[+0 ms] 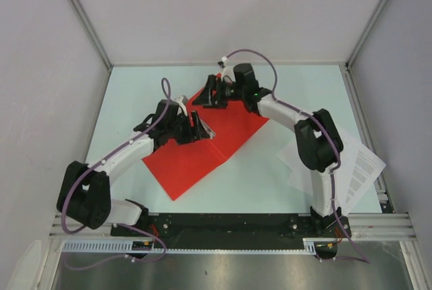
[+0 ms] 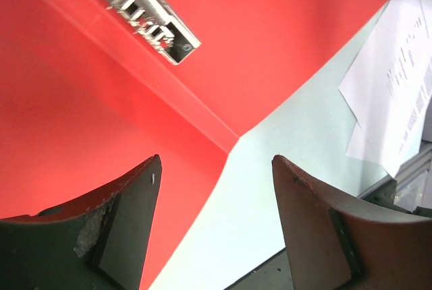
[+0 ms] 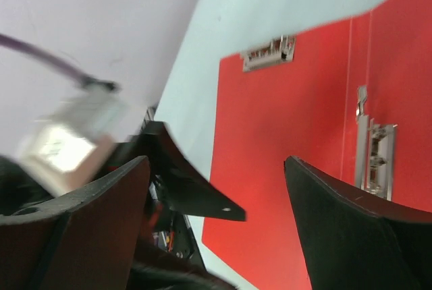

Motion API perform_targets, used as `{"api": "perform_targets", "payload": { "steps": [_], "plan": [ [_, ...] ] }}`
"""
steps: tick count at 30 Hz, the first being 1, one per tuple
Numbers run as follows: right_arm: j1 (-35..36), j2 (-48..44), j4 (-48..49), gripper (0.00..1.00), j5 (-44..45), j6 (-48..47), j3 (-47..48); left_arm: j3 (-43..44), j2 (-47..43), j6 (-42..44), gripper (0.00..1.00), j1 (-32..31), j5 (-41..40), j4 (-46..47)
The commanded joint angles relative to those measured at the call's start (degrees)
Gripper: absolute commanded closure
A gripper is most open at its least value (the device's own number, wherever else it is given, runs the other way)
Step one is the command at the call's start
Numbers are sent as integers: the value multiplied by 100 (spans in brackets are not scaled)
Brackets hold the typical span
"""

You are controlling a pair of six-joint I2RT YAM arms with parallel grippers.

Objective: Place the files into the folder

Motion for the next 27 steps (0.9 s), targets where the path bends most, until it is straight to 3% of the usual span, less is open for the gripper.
{"api": "perform_targets", "payload": {
  "steps": [1, 5, 8, 16, 20, 27],
  "plan": [
    [-479, -834, -856, 13, 48, -630, -13, 287, 377, -342, 28, -134, 343, 607],
    [-1093, -940, -2291, 8, 1303, -2672, 189, 394, 834, -334, 27, -266, 239, 564],
    [-1427, -764, -2960, 7, 1640, -3372, 312, 376, 1072, -369, 24, -380, 211, 475],
    [-2175, 184, -3620, 2, 447, -4103, 855, 261, 1739, -290, 22, -600, 255, 643],
    [-2167, 484, -3551, 15, -362, -3893, 761, 227, 1846, -202, 22, -609, 247, 634],
    [-2185, 28, -2024, 65, -838, -2620, -477, 525, 1626, 193, 21, -609, -157, 143]
  ]
}}
